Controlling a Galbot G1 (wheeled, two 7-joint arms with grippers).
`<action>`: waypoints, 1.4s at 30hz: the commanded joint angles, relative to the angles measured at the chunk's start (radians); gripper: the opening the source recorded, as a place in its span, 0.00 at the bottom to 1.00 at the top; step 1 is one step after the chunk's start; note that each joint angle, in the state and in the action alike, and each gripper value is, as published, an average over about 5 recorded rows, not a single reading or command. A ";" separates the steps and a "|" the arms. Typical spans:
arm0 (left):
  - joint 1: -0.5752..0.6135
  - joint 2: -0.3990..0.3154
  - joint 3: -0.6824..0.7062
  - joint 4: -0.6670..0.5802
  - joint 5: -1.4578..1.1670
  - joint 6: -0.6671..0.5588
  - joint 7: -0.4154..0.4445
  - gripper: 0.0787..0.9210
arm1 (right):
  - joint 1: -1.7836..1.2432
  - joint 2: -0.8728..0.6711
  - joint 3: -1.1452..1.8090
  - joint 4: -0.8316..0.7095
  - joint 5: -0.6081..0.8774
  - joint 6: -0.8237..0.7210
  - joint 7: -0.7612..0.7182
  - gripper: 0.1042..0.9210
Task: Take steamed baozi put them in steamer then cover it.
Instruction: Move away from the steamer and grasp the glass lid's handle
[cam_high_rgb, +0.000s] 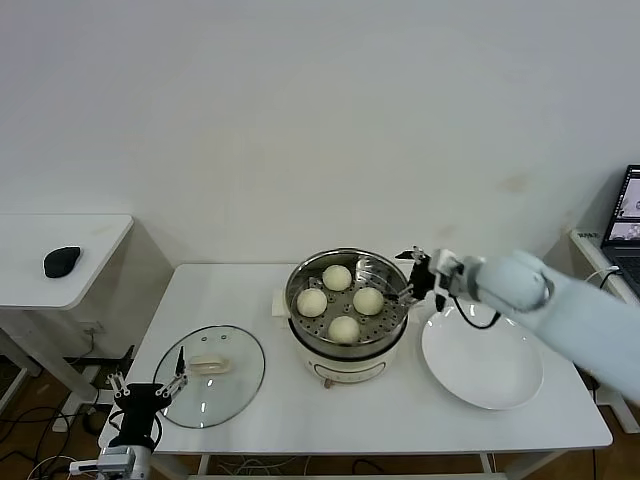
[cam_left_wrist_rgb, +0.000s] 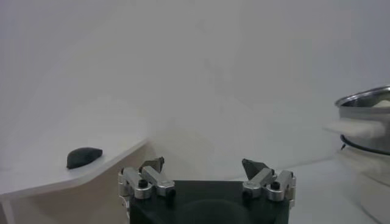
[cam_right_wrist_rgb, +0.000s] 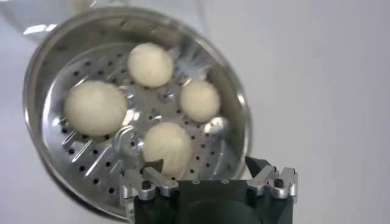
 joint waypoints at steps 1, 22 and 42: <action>0.003 -0.010 0.024 0.001 0.018 -0.013 -0.002 0.88 | -0.903 0.129 0.860 0.118 -0.151 0.337 0.260 0.88; 0.004 0.088 -0.049 0.180 0.853 -0.107 -0.063 0.88 | -1.383 0.839 1.525 0.215 -0.280 0.414 0.013 0.88; -0.119 0.160 0.041 0.339 1.188 -0.147 -0.058 0.88 | -1.364 0.890 1.584 0.152 -0.301 0.419 0.105 0.88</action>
